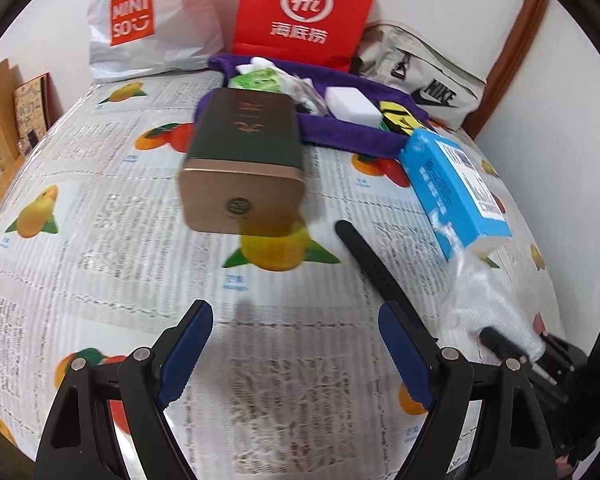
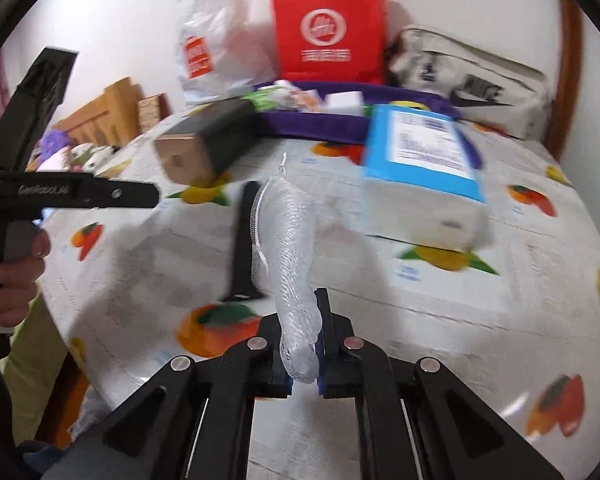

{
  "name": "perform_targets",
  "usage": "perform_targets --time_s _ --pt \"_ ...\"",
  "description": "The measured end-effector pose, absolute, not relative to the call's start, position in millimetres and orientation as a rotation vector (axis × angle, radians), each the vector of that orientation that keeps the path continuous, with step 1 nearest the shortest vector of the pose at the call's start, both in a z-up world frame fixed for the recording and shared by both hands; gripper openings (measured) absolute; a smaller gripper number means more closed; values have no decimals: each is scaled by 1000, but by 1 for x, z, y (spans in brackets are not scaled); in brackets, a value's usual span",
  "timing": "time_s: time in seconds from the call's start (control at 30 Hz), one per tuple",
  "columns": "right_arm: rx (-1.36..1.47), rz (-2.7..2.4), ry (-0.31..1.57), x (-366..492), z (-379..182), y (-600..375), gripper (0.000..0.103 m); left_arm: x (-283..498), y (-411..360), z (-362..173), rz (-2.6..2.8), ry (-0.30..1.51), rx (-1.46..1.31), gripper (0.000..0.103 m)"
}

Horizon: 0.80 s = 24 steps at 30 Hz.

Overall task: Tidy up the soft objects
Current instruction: 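Grasp the black watch strap with the left tool while the right tool lifts the mesh bag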

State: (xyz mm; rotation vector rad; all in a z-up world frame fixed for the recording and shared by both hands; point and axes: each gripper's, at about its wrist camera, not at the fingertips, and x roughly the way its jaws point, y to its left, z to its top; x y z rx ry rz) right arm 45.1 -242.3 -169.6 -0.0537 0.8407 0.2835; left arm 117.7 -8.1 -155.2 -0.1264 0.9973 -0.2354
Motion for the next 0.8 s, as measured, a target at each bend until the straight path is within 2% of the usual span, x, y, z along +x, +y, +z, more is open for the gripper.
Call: perform_targets --time_s 0.4,0.8 --pt "-4 180 857 52 -190 -282 8 131 -68 -180 -273 1070 -29 84" --pt "27 180 821 48 -198 -284 9 148 -108 -188 -191 1050 107 87"
